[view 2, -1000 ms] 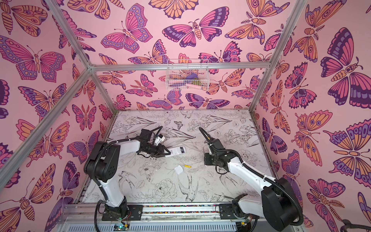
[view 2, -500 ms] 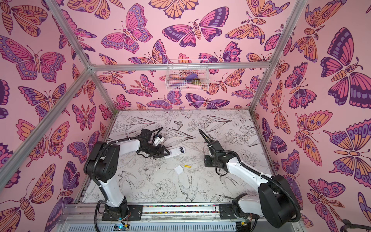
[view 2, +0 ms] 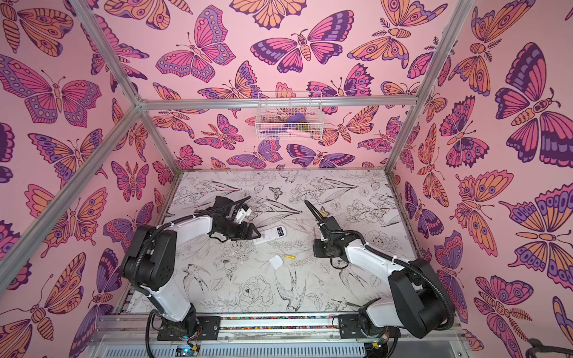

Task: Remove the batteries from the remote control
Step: 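Close the right gripper on the clear-handled screwdriver while the left gripper hovers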

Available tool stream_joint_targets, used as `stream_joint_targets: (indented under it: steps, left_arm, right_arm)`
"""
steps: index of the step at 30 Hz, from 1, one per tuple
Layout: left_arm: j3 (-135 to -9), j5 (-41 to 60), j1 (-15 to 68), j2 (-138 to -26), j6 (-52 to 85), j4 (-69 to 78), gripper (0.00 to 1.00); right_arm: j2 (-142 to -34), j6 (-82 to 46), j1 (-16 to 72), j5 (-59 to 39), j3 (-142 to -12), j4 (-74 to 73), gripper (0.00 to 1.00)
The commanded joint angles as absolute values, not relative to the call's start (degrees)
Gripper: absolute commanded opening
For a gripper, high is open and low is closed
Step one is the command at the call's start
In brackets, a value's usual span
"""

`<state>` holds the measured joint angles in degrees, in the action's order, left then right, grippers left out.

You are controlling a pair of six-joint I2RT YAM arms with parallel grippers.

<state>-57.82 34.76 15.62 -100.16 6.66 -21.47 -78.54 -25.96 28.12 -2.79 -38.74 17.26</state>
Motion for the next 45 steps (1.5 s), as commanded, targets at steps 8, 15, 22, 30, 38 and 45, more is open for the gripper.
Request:
stream_joint_targets:
  steps: [8, 15, 22, 30, 38, 45]
  left_arm:
    - [-57.3, 21.4, 21.4, -99.1, 0.5, -25.4, 0.94]
    - [-59.9, 14.9, 24.9, -101.1, -1.5, -28.2, 1.00]
    - [-60.4, 3.7, 29.6, -101.8, -8.3, -28.6, 0.94]
    - [-59.3, -6.0, 32.4, -101.3, -14.8, -26.3, 0.87]
    - [-57.0, -11.7, 32.3, -99.9, -14.9, -22.8, 0.86]
    - [-57.7, -14.0, 31.5, -99.3, -14.9, -22.1, 0.87]
  right_arm:
    - [-80.8, -24.7, 27.8, -2.3, -40.7, 16.7, 0.36]
    - [-79.8, -24.1, 27.8, -1.8, -40.5, 17.0, 0.35]
    - [-78.8, -24.0, 27.8, -1.6, -39.6, 17.0, 0.35]
    - [-79.2, -24.0, 27.8, -1.9, -39.5, 17.4, 0.35]
    - [-79.1, -23.5, 27.7, -1.7, -38.0, 17.2, 0.35]
    - [-79.0, -24.4, 27.8, -2.2, -36.8, 16.3, 0.35]
